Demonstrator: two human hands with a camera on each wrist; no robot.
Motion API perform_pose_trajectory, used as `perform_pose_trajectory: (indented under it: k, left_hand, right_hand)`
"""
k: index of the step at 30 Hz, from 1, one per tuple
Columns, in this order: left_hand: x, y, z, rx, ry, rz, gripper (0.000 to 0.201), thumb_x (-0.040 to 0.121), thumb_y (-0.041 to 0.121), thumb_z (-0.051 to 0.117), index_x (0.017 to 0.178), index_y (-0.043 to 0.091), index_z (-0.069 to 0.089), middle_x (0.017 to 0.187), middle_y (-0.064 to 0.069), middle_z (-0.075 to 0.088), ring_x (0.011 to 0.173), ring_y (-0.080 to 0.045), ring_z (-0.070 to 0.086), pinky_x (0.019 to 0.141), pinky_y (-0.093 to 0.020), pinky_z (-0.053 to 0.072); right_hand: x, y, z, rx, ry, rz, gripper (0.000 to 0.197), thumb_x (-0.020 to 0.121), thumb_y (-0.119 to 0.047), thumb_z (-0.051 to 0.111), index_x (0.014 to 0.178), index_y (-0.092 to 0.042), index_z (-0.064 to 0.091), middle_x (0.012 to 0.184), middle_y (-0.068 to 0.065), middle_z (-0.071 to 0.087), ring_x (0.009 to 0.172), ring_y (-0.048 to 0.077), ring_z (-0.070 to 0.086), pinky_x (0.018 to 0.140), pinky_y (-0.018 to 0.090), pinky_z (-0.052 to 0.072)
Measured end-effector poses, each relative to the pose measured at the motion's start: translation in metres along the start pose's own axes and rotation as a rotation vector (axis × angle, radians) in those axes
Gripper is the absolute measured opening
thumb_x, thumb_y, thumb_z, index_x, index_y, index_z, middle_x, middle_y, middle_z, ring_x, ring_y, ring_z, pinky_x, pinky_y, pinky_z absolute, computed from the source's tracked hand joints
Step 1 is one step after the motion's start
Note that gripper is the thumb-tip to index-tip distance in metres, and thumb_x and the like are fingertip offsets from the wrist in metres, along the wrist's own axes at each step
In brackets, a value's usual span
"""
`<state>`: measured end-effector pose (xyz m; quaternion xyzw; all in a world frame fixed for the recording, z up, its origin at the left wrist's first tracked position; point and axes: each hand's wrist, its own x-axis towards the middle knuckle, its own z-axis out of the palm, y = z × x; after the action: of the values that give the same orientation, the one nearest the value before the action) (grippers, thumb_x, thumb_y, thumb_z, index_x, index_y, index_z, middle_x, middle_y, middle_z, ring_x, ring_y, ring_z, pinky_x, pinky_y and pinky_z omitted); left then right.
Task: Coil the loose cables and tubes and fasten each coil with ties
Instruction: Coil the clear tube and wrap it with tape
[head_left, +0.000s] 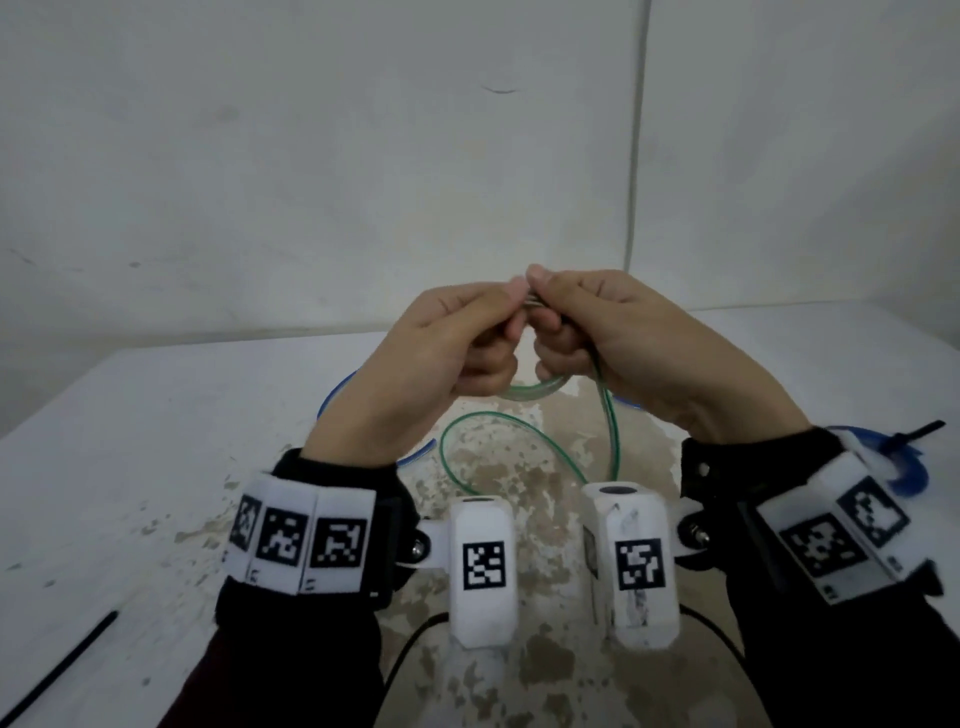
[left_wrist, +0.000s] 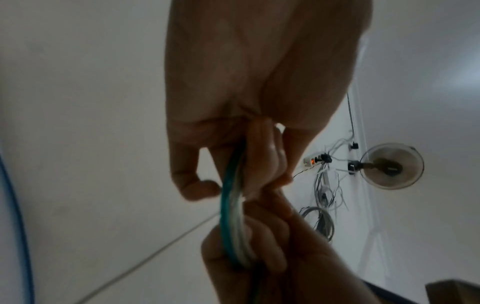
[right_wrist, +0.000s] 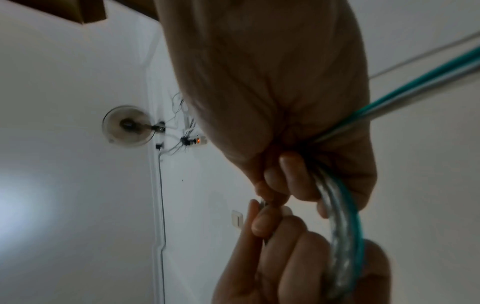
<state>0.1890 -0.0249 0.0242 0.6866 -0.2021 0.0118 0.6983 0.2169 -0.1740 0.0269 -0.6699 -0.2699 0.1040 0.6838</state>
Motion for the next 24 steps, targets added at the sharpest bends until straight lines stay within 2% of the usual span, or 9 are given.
perform_pose_trajectory:
  k: [4,8,11,13,15,17,19,21,24]
  left_hand:
    - [0.004,-0.003,0.004,-0.088,0.144,0.126,0.036,0.101,0.020,0.036,0.068,0.007,0.043,0.053,0.001,0.018,0.041,-0.007,0.017,0.042,-0.016,0.020]
    - [0.004,-0.003,0.004,-0.164,-0.002,0.007,0.034,0.099,0.025,0.036,0.068,0.010,0.036,0.048,0.007,0.022,0.041,-0.006,0.016,0.043,-0.019,0.014]
    - [0.005,-0.003,0.009,-0.233,0.114,0.111,0.038,0.101,0.024,0.033,0.066,0.008,0.035,0.047,0.009,0.025,0.041,-0.005,0.015,0.045,-0.021,0.013]
    - [0.005,-0.002,0.008,-0.282,0.095,0.060,0.040,0.100,0.027,0.033,0.063,0.013,0.032,0.046,0.007,0.024,0.039,-0.007,0.018,0.047,-0.024,0.014]
    - [0.005,-0.001,0.005,-0.206,0.021,-0.018,0.041,0.099,0.030,0.035,0.062,0.015,0.031,0.045,0.006,0.024,0.037,-0.011,0.026,0.050,-0.025,0.021]
    - [0.004,-0.004,0.003,-0.130,0.035,0.020,0.038,0.100,0.028,0.035,0.065,0.016,0.029,0.048,0.006,0.023,0.038,-0.012,0.033,0.053,-0.024,0.029]
    - [0.004,-0.004,0.002,-0.172,0.064,0.055,0.036,0.101,0.026,0.032,0.067,0.015,0.031,0.051,0.004,0.024,0.039,-0.011,0.036,0.050,-0.020,0.034]
    - [0.003,-0.002,-0.001,-0.181,0.013,0.005,0.037,0.101,0.026,0.032,0.066,0.013,0.035,0.049,0.003,0.028,0.041,-0.014,0.042,0.050,-0.020,0.039]
    - [0.000,0.001,-0.007,-0.100,-0.095,-0.069,0.038,0.096,0.029,0.035,0.066,0.011,0.048,0.045,0.002,0.031,0.048,-0.021,0.053,0.061,-0.025,0.048]
  right_hand:
    - [0.003,-0.002,0.001,0.078,0.008,-0.035,0.041,0.103,-0.029,0.033,0.069,-0.011,0.049,0.050,-0.005,0.033,0.049,0.011,0.035,0.063,0.021,0.044]
    - [0.000,-0.003,-0.002,0.009,-0.019,-0.013,0.040,0.102,-0.030,0.035,0.066,-0.014,0.044,0.049,-0.008,0.026,0.045,0.012,0.023,0.061,0.025,0.042]
    - [0.001,-0.004,0.001,0.099,0.010,-0.049,0.039,0.103,-0.028,0.034,0.071,-0.010,0.050,0.051,-0.005,0.030,0.047,0.010,0.030,0.059,0.021,0.040]
    - [0.002,-0.005,-0.001,0.116,0.016,-0.046,0.040,0.103,-0.028,0.034,0.070,-0.011,0.049,0.051,-0.006,0.028,0.047,0.011,0.029,0.059,0.021,0.040]
    - [0.001,-0.005,-0.002,0.042,0.015,-0.031,0.040,0.103,-0.029,0.034,0.068,-0.014,0.045,0.050,-0.008,0.024,0.044,0.010,0.023,0.058,0.022,0.040]
    - [0.000,-0.005,-0.002,0.009,0.027,-0.024,0.040,0.103,-0.029,0.035,0.069,-0.012,0.047,0.049,-0.007,0.026,0.044,0.010,0.025,0.055,0.019,0.040]
    - [0.001,-0.005,-0.002,0.033,0.052,-0.029,0.040,0.102,-0.029,0.036,0.071,-0.009,0.051,0.047,-0.006,0.031,0.044,0.011,0.030,0.054,0.017,0.040]
    - [0.001,-0.005,-0.002,0.035,0.053,-0.026,0.040,0.102,-0.029,0.036,0.069,-0.010,0.049,0.046,-0.007,0.027,0.043,0.011,0.026,0.055,0.020,0.037]
    - [-0.001,-0.005,0.000,-0.033,0.023,-0.019,0.041,0.102,-0.029,0.037,0.065,-0.013,0.045,0.047,-0.007,0.024,0.043,0.011,0.020,0.049,0.019,0.036]
